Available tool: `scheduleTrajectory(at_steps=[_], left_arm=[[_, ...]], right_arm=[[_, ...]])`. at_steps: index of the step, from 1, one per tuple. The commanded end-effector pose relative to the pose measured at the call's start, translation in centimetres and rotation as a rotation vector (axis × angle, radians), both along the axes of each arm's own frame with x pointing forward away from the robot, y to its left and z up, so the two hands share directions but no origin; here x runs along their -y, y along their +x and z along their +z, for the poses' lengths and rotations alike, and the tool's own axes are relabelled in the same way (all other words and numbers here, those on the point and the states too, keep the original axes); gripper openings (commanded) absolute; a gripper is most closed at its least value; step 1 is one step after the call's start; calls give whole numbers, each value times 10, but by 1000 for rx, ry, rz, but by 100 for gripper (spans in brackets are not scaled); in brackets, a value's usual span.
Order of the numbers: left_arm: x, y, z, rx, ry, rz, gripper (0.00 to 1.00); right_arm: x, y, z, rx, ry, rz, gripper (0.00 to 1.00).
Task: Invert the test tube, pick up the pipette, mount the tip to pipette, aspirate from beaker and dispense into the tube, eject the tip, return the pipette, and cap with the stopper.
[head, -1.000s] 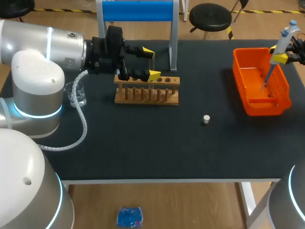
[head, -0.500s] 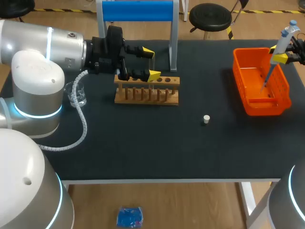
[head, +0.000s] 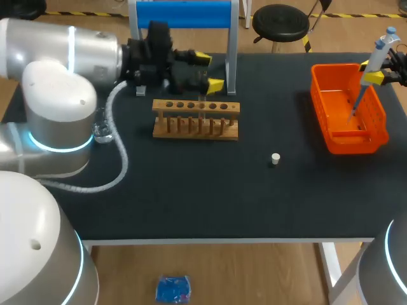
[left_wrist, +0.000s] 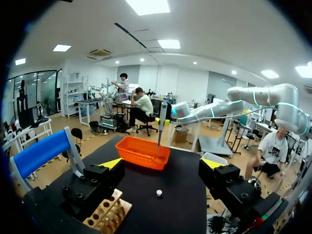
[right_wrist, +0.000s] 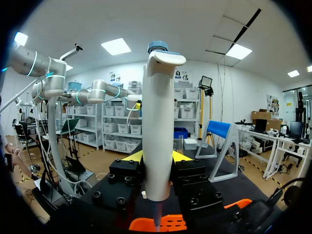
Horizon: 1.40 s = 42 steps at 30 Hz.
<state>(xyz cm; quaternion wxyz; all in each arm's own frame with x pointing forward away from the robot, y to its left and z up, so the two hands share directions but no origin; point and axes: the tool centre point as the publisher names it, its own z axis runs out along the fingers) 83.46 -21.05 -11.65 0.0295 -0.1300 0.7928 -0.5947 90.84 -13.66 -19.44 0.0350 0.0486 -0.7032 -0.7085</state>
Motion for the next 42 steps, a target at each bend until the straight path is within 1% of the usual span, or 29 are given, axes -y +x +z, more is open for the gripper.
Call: scheduleTrajectory(at_steps=[1,5,6,8,14,15,23,25,28,30,32,42], left_arm=[[52,19,13,-14,46,18,100],[84,27,22,-20,55,47,100],[92,29,24,-27,66,60,100],[107,32,27,-20,58,66,100],[148,40,36,-26,69,84,100],[155,42,36,-33,70,85,100],[201,54,39,-27,72,73,100],[210,55,40,-17,62,86,100],[227,56,37,-31,62,118,100],[239,57,35,-29,55,123,100],[250,57,33,-1,55,126,100],[250,57,33,-1,55,126,100]], right_arm=[[1,1,0,1,0,4,0],[1,1,0,1,0,4,0],[1,1,0,1,0,4,0],[1,1,0,1,0,4,0],[1,1,0,1,0,4,0],[1,1,0,1,0,4,0],[1,1,0,1,0,4,0],[1,1,0,1,0,4,0],[1,1,0,1,0,4,0],[1,1,0,1,0,4,0],[1,1,0,1,0,4,0],[1,1,0,1,0,4,0]])
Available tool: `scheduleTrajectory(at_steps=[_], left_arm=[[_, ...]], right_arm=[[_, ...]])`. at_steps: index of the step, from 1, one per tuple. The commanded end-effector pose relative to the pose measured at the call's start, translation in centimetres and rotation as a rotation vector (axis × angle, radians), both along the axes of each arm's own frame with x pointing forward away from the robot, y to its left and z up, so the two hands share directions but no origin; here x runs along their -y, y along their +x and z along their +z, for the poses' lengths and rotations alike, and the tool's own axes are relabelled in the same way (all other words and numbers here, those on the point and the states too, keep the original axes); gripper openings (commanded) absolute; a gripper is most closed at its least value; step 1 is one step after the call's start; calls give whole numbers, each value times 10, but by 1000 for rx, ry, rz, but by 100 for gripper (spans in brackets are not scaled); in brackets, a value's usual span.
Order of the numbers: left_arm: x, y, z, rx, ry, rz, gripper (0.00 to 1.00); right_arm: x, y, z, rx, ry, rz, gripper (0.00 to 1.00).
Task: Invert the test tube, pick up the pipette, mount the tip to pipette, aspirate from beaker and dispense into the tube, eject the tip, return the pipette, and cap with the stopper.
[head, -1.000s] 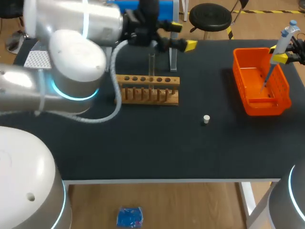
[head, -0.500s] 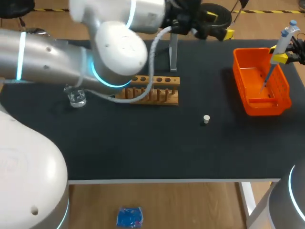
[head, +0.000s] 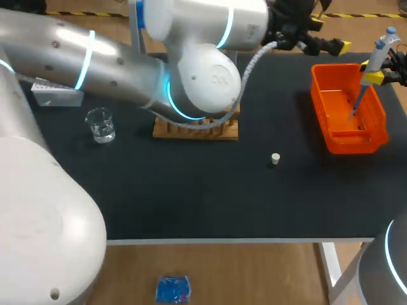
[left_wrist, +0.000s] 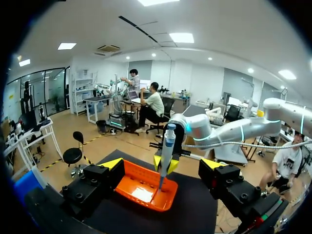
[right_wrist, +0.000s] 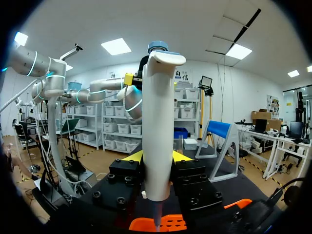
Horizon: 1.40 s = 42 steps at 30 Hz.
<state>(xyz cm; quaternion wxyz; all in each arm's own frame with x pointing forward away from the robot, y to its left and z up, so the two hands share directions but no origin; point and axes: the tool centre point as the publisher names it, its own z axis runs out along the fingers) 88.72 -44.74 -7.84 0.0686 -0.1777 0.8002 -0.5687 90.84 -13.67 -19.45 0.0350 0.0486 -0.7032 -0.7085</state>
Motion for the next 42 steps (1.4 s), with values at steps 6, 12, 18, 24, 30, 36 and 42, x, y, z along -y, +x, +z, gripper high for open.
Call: scheduleTrajectory(at_steps=[6,12,18,24,30,36,42], left_arm=[[13,4,-5,1,-2,4,100],[15,8,-5,-1,2,-8,100],[30,20,-11,24,18,-66,100],[41,22,-8,68,8,-79,100],[56,23,-5,86,14,-124,74],[71,27,-5,87,18,-152,0],[76,29,-5,100,11,-166,0]], right_arm=[[1,1,0,1,0,4,0],[1,1,0,1,0,4,0],[1,1,0,1,0,4,0],[1,1,0,1,0,4,0],[1,1,0,1,0,4,0],[1,1,0,1,0,4,0],[1,1,0,1,0,4,0]])
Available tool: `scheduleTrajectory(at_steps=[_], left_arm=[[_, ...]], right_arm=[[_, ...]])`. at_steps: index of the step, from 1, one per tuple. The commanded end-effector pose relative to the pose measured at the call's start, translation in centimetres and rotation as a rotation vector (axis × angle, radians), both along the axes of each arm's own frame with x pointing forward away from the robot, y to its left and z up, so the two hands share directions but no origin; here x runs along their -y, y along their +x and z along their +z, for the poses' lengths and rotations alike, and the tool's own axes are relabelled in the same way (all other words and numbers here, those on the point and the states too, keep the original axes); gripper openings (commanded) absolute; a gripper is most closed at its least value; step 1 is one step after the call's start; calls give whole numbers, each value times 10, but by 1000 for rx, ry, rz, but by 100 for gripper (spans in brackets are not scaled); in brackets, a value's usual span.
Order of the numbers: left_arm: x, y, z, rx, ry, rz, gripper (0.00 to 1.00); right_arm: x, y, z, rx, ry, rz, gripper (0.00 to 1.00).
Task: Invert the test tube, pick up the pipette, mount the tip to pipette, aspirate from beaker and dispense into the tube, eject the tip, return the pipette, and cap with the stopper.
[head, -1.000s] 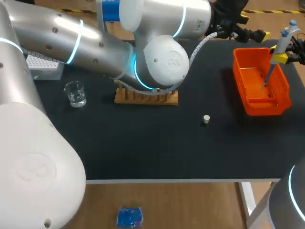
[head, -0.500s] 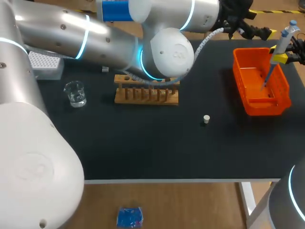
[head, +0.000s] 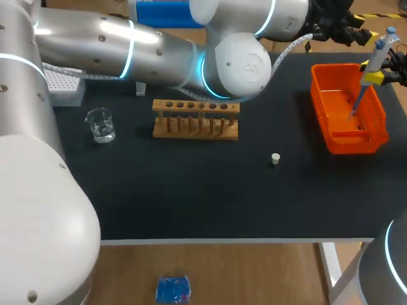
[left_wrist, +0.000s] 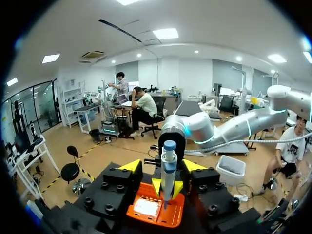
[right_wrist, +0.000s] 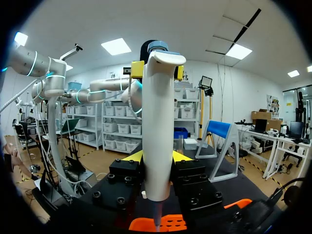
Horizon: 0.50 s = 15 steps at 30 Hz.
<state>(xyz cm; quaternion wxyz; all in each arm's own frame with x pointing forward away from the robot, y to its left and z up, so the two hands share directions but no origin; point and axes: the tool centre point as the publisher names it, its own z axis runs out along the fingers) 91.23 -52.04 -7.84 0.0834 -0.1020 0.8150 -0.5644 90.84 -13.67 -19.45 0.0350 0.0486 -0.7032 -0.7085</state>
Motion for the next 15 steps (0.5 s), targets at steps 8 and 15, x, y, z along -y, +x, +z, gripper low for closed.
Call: scheduleTrajectory(at_steps=[8,15], left_arm=[[5,8,-10,-5,-36,-105,0],[5,10,-10,8,-42,-124,0]], right_arm=[[1,1,0,1,0,4,0],[1,1,0,1,0,4,0]])
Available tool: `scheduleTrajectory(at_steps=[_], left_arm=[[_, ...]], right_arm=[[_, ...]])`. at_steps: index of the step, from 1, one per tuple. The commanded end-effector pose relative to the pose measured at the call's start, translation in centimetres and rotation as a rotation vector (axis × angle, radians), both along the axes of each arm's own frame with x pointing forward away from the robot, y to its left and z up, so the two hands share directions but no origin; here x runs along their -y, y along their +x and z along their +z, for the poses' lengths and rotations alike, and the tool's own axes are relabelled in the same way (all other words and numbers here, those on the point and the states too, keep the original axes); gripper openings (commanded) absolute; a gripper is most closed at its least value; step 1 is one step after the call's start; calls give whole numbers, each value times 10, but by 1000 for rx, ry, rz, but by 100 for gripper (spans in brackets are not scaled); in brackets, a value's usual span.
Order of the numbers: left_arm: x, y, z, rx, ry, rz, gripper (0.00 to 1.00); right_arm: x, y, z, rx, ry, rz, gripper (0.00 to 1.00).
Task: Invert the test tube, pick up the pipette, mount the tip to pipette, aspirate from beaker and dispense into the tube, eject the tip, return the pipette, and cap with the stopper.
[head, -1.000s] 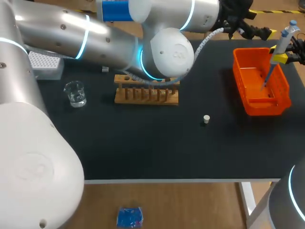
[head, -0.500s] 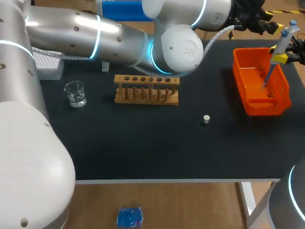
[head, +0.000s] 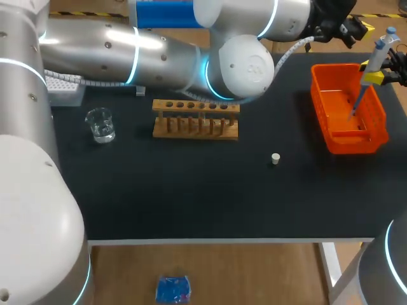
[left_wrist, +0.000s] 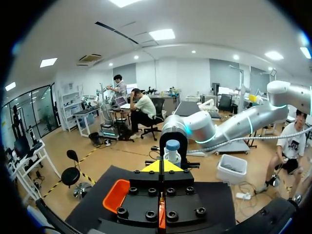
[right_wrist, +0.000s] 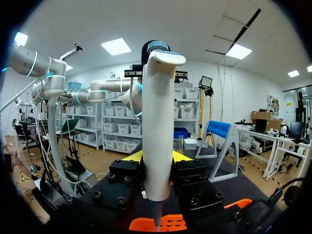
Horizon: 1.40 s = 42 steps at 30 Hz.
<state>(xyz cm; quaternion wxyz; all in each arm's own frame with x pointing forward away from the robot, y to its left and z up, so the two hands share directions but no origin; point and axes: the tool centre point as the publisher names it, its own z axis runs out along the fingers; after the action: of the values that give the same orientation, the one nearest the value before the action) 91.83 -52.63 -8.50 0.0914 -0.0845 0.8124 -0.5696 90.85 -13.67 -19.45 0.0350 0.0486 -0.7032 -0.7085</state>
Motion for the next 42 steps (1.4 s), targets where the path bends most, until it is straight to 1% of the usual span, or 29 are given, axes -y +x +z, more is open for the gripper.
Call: scheduleTrajectory(at_steps=[1,12,17,28,42], left_arm=[[-1,5,-4,-24,-34,-110,0],[6,7,-2,-2,-62,-164,0],[13,5,-2,6,-70,-178,0],[21,-1,-8,1,-88,-187,0],[19,-5,-13,-3,-93,-179,0]], right_arm=[[1,1,0,1,0,4,0],[1,1,0,1,0,4,0],[1,1,0,1,0,4,0],[1,1,0,1,0,4,0],[1,1,0,1,0,4,0]])
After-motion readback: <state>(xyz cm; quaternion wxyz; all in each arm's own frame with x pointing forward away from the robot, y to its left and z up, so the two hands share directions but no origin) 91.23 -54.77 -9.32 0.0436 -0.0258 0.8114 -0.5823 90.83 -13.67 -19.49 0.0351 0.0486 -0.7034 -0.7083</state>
